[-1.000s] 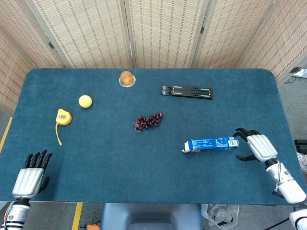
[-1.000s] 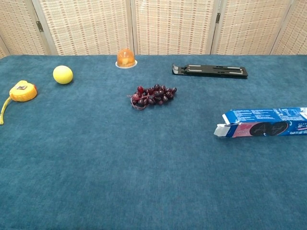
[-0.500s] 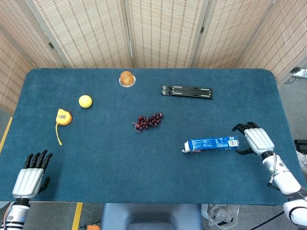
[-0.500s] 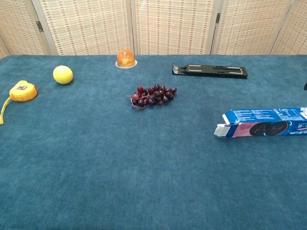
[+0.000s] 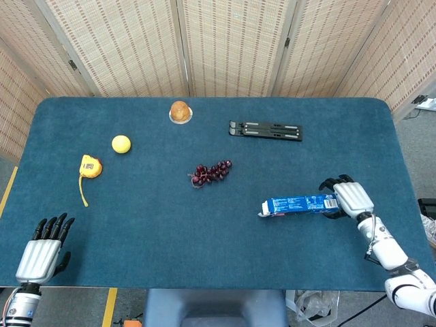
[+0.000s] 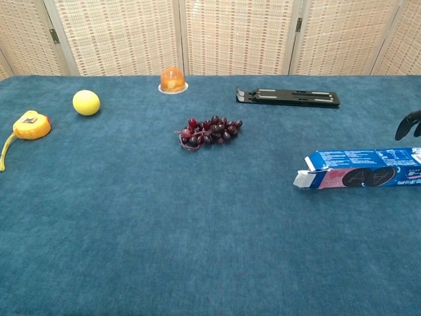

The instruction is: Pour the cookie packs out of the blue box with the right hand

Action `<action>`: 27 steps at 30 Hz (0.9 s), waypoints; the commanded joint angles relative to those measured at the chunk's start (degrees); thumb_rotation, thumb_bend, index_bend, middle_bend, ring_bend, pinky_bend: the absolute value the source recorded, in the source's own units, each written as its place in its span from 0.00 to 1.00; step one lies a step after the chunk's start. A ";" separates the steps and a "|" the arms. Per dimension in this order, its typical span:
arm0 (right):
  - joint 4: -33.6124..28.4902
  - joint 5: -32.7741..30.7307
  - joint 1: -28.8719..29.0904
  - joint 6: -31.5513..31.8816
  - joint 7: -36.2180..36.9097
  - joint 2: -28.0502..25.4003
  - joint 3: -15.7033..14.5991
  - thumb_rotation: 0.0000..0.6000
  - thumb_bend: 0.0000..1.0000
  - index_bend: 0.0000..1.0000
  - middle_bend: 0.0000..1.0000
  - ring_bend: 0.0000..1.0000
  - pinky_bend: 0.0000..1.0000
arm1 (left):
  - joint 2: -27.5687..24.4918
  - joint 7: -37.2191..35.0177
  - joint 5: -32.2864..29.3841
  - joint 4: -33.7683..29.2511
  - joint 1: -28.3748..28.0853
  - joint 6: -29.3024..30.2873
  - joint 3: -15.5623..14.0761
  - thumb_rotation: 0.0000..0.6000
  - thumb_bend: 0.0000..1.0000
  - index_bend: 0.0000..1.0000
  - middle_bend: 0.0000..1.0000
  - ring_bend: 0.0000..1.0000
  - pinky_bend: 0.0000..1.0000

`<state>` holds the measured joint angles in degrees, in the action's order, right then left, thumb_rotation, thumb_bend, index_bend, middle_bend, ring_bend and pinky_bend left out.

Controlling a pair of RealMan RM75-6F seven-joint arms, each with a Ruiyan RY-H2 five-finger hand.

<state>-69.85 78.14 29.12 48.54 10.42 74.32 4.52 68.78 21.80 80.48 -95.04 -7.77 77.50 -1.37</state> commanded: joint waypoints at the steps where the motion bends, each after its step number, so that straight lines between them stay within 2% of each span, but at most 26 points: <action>1: 0.98 -0.39 0.44 -0.56 -0.37 0.85 0.01 1.00 0.22 0.31 0.28 0.26 0.12 | -0.06 -0.21 0.06 0.02 0.05 0.09 0.01 1.00 0.47 0.00 0.00 0.01 0.00; 27: 1.69 -3.77 0.71 -0.44 -5.27 2.04 0.57 1.00 0.22 0.52 0.44 0.39 0.19 | -0.41 -1.28 0.17 0.25 -0.04 -0.34 0.07 1.00 0.47 0.00 0.00 0.01 0.00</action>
<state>-67.95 74.45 29.80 48.07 5.26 76.51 5.02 68.37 20.52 80.65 -94.80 -7.81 77.16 -1.30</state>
